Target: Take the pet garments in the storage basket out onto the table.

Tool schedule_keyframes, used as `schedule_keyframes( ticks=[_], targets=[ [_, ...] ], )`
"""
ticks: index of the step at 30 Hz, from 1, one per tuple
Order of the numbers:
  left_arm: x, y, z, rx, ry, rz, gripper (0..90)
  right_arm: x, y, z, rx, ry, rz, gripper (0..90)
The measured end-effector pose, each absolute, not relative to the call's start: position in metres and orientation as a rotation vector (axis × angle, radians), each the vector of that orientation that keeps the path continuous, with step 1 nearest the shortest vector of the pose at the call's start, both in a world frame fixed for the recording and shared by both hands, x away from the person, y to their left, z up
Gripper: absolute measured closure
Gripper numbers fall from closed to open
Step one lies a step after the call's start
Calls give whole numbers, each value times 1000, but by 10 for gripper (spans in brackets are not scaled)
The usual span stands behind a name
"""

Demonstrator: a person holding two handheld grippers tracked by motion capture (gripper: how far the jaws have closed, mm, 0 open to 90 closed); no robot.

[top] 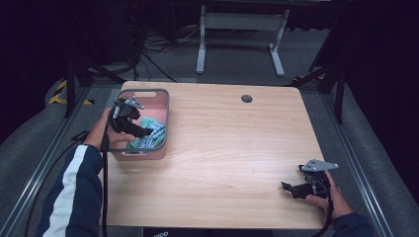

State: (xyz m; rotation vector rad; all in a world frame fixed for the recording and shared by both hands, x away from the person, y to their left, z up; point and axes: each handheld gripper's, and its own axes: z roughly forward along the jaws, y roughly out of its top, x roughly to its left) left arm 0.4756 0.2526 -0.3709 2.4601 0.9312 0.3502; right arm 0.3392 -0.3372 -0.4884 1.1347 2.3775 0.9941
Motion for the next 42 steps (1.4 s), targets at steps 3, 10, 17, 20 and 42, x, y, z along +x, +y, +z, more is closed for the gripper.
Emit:
schedule_keyframes(
  ticks=[3, 10, 17, 20, 42],
  targets=[
    [489, 249, -382, 2527, 981, 315, 194, 339, -337, -488, 1136, 2377, 995, 3],
    [509, 245, -406, 2665, 1098, 200, 164, 339, -337, -488, 1137, 2376, 995, 3],
    [519, 238, -428, 2719, 1135, 93, 147, 339, -337, -488, 1137, 2375, 995, 3],
    [523, 237, -433, 2729, 1154, 69, 113, 339, -337, -488, 1138, 2375, 994, 3],
    [524, 241, -431, 2666, 1252, 16, 502, 339, -337, -489, 1140, 2371, 996, 3]
  ],
)
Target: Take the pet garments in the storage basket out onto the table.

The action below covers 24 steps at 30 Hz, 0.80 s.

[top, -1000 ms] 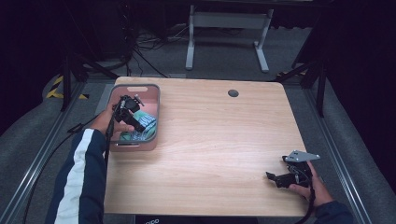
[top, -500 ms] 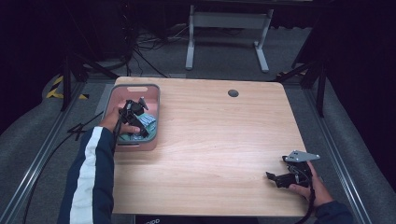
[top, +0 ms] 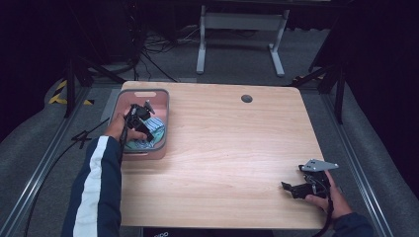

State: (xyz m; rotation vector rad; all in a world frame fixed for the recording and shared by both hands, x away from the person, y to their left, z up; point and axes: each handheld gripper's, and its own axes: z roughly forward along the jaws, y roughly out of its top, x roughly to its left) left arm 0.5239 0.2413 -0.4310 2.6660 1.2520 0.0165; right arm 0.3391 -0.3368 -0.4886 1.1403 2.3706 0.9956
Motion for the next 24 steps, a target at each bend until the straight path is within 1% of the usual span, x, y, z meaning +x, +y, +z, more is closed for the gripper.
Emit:
schedule_keyframes(
  ticks=[2, 4, 5, 7, 9, 15, 16, 17, 20, 21, 23, 24],
  targets=[
    [523, 240, -430, 2676, 1238, 31, 563, 339, -337, -489, 1141, 2371, 996, 3],
    [523, 239, -429, 2677, 1242, 46, 586, 339, -337, -489, 1141, 2371, 995, 3],
    [523, 239, -427, 2681, 1232, 88, 609, 339, -337, -489, 1141, 2371, 996, 3],
    [523, 242, -424, 2623, 1271, 147, 696, 339, -337, -489, 1141, 2371, 996, 3],
    [521, 244, -423, 2603, 1282, 159, 747, 339, -337, -489, 1141, 2371, 996, 3],
    [518, 248, -416, 2588, 1262, 194, 774, 339, -337, -488, 1140, 2374, 994, 3],
    [517, 249, -415, 2595, 1256, 182, 774, 339, -337, -488, 1140, 2373, 994, 3],
    [517, 248, -415, 2619, 1244, 231, 776, 339, -337, -488, 1140, 2374, 994, 3],
    [518, 249, -416, 2642, 1247, 229, 778, 339, -337, -488, 1139, 2375, 994, 3],
    [518, 249, -415, 2625, 1268, 299, 780, 339, -337, -488, 1141, 2374, 996, 3],
    [518, 253, -412, 2582, 1272, 256, 784, 339, -337, -488, 1143, 2374, 999, 3],
    [516, 253, -409, 2581, 1263, 281, 785, 339, -337, -488, 1143, 2374, 998, 3]
  ],
)
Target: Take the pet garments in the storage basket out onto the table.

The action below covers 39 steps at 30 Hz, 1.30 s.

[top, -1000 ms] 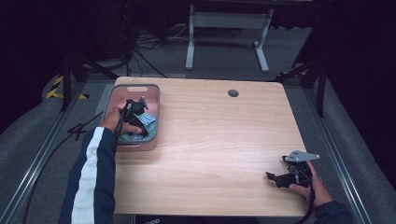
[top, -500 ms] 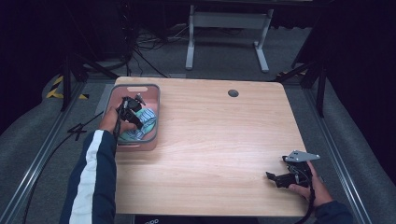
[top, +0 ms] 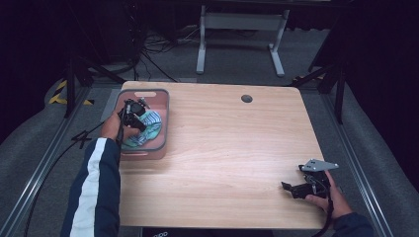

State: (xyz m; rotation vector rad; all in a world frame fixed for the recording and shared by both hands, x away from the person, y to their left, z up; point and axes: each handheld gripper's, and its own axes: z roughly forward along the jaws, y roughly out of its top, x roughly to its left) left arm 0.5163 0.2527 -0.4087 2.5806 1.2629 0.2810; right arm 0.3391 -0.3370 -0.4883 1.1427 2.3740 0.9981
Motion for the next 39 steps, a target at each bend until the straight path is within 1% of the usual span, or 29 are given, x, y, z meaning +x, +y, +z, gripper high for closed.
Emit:
schedule_keyframes(
  ticks=[1, 3, 11, 16, 19, 24, 29, 39],
  targets=[
    [516, 253, -406, 2578, 1265, 298, 786, 339, -337, -488, 1138, 2375, 994, 3],
    [513, 255, -401, 2543, 1260, 290, 786, 339, -337, -488, 1138, 2375, 994, 3],
    [503, 262, -374, 2449, 1232, 396, 787, 339, -337, -488, 1140, 2376, 999, 3],
    [497, 269, -365, 2402, 1232, 413, 788, 339, -337, -488, 1140, 2376, 998, 3],
    [491, 275, -354, 2333, 1229, 438, 788, 339, -337, -488, 1138, 2377, 997, 3],
    [488, 277, -343, 2291, 1205, 452, 788, 339, -337, -488, 1140, 2376, 999, 3],
    [479, 267, -322, 2261, 1134, 508, 788, 339, -337, -488, 1136, 2377, 995, 3],
    [462, 242, -297, 2252, 1021, 527, 788, 339, -337, -488, 1139, 2377, 997, 3]
  ],
)
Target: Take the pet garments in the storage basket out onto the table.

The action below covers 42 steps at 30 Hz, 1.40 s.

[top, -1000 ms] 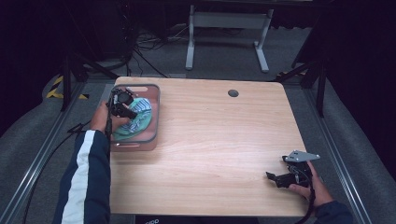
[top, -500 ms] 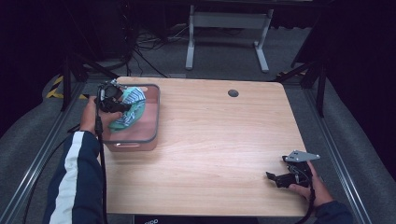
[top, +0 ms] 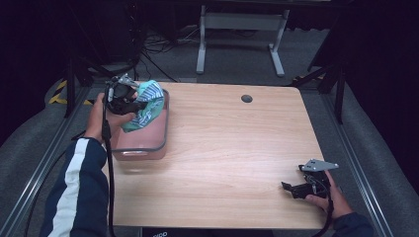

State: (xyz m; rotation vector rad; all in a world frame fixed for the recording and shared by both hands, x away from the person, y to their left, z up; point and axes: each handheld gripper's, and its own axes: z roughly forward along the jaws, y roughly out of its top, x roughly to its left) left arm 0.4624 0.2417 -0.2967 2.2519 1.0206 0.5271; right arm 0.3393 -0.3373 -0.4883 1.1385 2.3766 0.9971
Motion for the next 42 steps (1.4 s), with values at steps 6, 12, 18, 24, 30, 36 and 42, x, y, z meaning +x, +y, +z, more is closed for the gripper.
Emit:
schedule_keyframes(
  ticks=[6, 12, 18, 24, 30, 36, 42],
  targets=[
    [453, 225, -287, 2251, 946, 520, 788, 339, -337, -488, 1138, 2377, 997, 3],
    [444, 203, -283, 2270, 867, 507, 788, 339, -337, -488, 1137, 2377, 995, 3],
    [440, 179, -284, 2294, 803, 494, 788, 339, -337, -488, 1137, 2377, 995, 3],
    [441, 159, -293, 2310, 764, 446, 788, 339, -337, -488, 1140, 2376, 996, 3],
    [441, 128, -307, 2351, 701, 391, 788, 339, -337, -488, 1138, 2376, 995, 3],
    [442, 99, -322, 2403, 648, 342, 788, 339, -337, -488, 1137, 2376, 995, 3],
    [443, 72, -341, 2432, 616, 294, 787, 339, -337, -488, 1138, 2376, 995, 3]
  ],
)
